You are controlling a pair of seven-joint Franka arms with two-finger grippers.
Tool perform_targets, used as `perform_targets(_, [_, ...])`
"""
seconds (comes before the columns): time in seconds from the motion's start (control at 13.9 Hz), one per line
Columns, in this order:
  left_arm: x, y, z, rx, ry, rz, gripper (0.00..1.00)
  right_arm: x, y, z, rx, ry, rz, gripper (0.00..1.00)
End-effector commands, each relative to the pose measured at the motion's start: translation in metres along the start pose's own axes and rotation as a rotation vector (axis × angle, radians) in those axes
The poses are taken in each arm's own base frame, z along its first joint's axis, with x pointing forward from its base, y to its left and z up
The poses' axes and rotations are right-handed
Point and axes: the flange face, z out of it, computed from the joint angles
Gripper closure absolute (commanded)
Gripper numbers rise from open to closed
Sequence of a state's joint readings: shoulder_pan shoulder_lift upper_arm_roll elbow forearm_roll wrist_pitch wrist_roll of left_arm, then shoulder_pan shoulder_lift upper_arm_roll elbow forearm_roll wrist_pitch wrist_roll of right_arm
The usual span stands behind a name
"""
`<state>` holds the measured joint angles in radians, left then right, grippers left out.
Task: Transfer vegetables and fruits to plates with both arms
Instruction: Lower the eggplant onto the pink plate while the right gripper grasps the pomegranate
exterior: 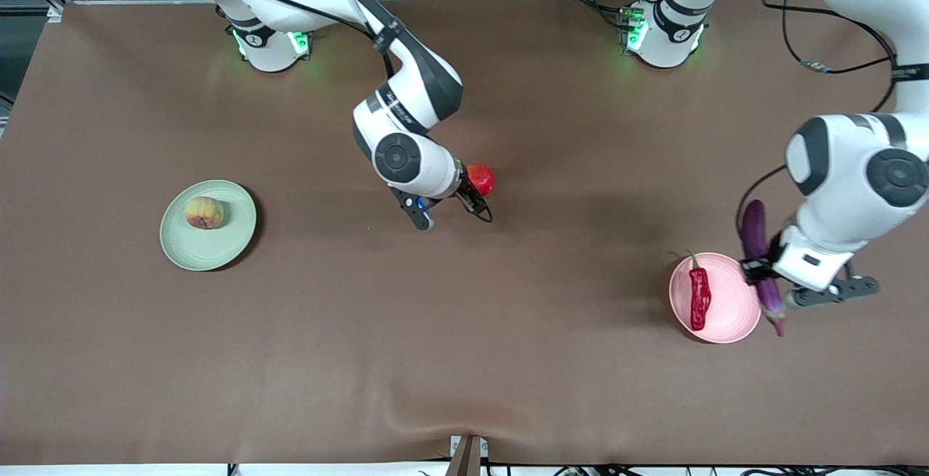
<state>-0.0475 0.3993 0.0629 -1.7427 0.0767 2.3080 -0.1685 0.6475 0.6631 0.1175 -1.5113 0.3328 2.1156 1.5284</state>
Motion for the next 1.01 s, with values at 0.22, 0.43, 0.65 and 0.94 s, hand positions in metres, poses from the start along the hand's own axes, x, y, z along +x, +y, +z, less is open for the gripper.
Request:
perform_targets(0.22, [0.043,0.010,0.069,0.013,-0.014,0.030,1.00,-0.025,0.015,0.044,-0.027,0.063,0.032,0.00])
perform_targets(0.43, [0.037,0.001,0.100,0.021,-0.054,0.039,1.00,-0.031,0.019,0.073,0.018,0.072,0.045,0.00])
perform_targets(0.65, [0.031,0.001,0.121,0.028,-0.083,0.049,1.00,-0.034,0.023,0.089,-0.007,0.106,0.011,0.43])
perform_targets(0.94, [0.024,0.003,0.147,0.034,-0.108,0.057,1.00,-0.023,0.016,0.065,-0.024,0.144,-0.019,1.00])
